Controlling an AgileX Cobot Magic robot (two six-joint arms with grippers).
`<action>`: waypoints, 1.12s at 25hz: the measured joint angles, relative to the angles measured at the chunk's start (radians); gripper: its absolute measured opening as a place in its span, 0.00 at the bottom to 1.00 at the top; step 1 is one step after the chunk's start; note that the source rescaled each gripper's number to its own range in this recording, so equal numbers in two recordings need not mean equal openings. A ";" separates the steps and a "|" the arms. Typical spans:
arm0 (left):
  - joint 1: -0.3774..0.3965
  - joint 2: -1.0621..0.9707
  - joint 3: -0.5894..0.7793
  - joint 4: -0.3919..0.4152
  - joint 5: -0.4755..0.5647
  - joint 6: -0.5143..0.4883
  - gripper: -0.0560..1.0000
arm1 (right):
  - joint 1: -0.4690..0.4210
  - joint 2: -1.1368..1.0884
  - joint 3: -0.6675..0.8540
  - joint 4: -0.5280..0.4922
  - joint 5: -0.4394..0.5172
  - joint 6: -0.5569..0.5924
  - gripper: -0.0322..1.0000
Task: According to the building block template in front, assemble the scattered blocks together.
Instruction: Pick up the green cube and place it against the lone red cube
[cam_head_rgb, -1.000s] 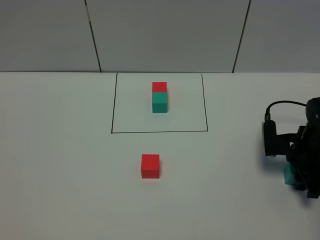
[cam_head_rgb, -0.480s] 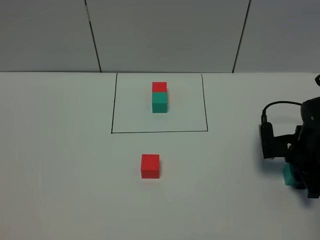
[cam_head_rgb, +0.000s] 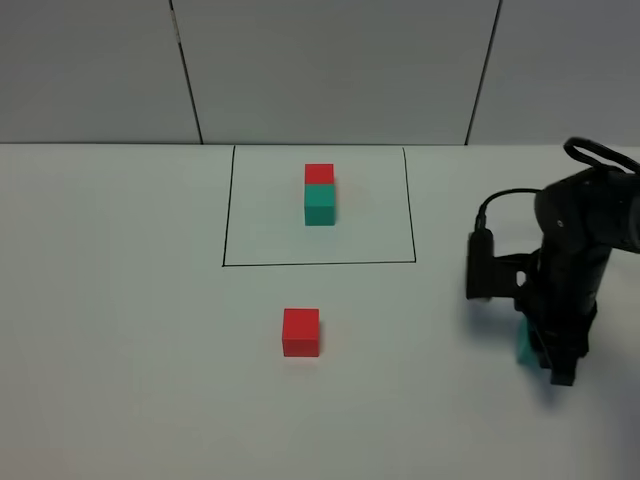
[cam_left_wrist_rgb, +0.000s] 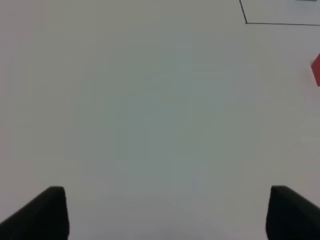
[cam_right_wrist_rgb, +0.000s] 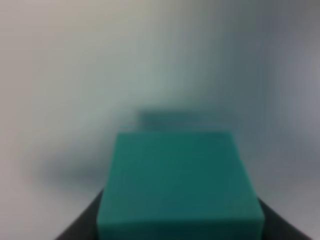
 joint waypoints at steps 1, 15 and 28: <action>0.000 0.000 0.000 0.000 0.000 0.000 0.80 | 0.016 0.000 -0.027 0.002 0.010 0.019 0.04; 0.000 0.000 0.000 0.000 0.000 0.000 0.80 | 0.181 0.077 -0.168 0.093 0.126 0.076 0.03; 0.000 0.000 0.000 0.000 0.000 0.000 0.80 | 0.289 0.216 -0.335 0.156 0.178 0.172 0.03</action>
